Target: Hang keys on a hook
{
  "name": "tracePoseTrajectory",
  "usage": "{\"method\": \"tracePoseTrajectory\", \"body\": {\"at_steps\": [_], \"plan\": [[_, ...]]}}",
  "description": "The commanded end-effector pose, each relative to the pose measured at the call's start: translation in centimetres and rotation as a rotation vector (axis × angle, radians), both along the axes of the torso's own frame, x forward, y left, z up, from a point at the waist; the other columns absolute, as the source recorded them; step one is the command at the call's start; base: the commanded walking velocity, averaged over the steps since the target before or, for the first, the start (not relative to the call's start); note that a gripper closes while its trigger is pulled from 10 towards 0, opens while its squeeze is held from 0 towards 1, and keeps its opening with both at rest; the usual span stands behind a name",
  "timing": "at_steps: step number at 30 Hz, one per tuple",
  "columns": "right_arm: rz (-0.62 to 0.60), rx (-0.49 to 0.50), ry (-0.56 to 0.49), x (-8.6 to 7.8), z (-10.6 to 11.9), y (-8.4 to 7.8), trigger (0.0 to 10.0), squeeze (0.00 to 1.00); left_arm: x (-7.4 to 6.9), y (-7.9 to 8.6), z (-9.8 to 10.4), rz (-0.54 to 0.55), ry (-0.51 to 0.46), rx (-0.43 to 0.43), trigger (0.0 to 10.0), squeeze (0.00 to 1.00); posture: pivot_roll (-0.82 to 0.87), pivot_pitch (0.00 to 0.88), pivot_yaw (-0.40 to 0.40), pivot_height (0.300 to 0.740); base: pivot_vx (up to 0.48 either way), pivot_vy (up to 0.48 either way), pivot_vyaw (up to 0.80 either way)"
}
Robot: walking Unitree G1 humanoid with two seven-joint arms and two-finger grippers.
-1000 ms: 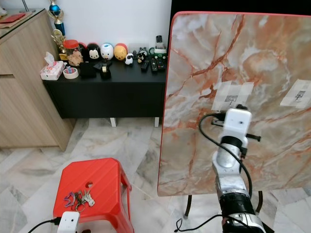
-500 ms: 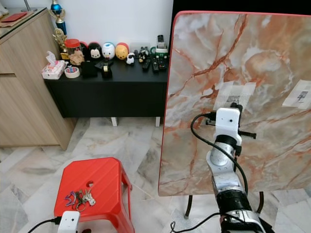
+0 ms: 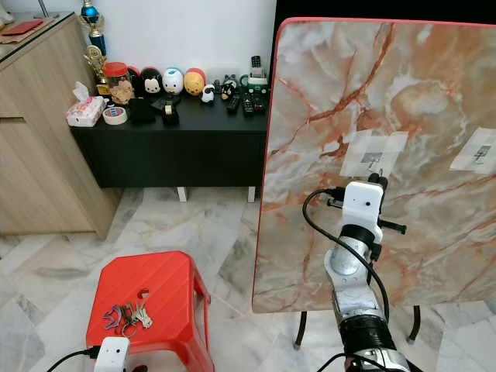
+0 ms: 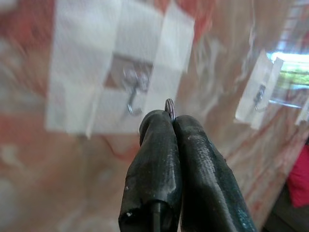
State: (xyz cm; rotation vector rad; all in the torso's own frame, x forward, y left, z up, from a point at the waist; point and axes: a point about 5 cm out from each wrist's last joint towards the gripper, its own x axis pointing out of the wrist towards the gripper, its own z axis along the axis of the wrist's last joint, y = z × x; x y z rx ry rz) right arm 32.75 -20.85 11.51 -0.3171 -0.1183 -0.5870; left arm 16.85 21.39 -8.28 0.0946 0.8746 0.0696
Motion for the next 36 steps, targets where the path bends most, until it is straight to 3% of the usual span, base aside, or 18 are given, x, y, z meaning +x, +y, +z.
{"method": "tracePoseTrajectory", "body": {"at_steps": [1,25,36], "plan": [[-0.039,0.0,0.005,0.2,0.4,-0.9,10.0,0.0,-0.3,-0.1,-0.2,-0.006,0.016,0.004,10.0,0.0,-0.01,0.0,-0.064,0.74,0.0,0.0,0.0],[0.011,-0.056,0.082,1.8,0.7,-1.0,10.0,0.0,-0.4,-0.1,-0.2,-0.004,0.015,0.009,10.0,0.0,-0.01,0.0,-0.064,0.74,0.0,0.0,0.0],[0.049,-0.103,0.065,2.2,1.2,-0.5,10.0,0.0,-0.4,0.0,-0.2,-0.002,0.013,0.008,10.0,0.0,-0.01,0.0,-0.065,0.74,0.0,0.0,0.0]]}}
